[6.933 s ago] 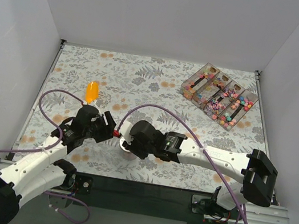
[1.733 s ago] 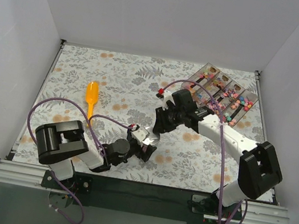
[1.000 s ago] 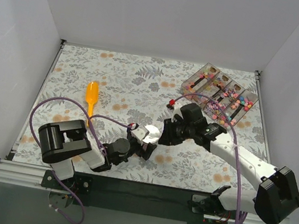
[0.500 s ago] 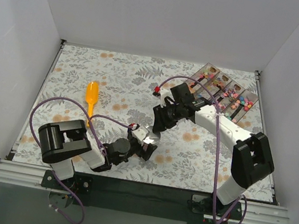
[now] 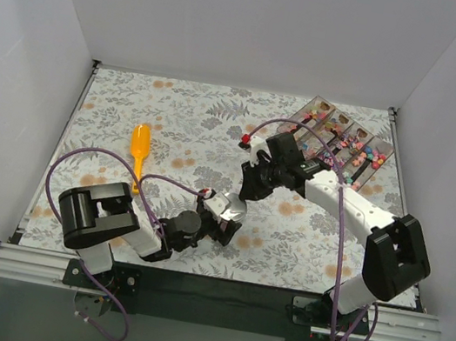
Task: Pack the candies
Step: Screw the bottle lid onto the packing bottle.
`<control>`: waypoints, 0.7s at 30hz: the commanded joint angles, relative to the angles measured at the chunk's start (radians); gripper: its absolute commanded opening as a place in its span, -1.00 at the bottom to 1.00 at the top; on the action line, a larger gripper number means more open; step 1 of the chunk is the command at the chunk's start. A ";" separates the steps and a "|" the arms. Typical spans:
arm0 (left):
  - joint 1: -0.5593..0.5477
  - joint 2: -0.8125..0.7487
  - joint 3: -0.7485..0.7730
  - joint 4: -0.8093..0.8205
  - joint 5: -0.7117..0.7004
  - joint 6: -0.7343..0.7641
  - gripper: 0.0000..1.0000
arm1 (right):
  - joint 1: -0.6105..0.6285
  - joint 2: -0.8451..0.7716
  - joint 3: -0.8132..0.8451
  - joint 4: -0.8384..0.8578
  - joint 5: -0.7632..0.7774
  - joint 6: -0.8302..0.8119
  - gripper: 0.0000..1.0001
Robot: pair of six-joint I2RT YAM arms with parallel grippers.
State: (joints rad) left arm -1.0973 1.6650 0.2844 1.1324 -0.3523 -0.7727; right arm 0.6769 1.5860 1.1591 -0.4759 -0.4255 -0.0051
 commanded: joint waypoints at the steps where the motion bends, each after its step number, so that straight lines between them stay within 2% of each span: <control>1: 0.007 0.029 0.033 -0.080 -0.017 -0.017 0.27 | 0.101 -0.038 -0.117 -0.122 -0.087 0.131 -0.73; 6: 0.005 0.036 0.039 -0.086 -0.033 -0.019 0.26 | 0.196 -0.083 -0.246 -0.073 -0.068 0.279 -0.80; 11: 0.007 0.036 0.039 -0.098 -0.065 -0.026 0.26 | 0.233 -0.141 -0.352 0.031 -0.065 0.456 -0.82; 16: 0.007 0.033 0.036 -0.105 -0.099 -0.037 0.26 | 0.237 -0.224 -0.456 0.066 -0.059 0.536 -0.83; 21: 0.007 0.047 0.042 -0.108 -0.128 -0.042 0.26 | 0.268 -0.297 -0.490 0.072 -0.064 0.605 -0.85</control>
State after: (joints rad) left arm -1.1152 1.6653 0.2855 1.1263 -0.4023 -0.7807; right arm 0.7864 1.2587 0.7555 -0.1284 -0.1268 0.4412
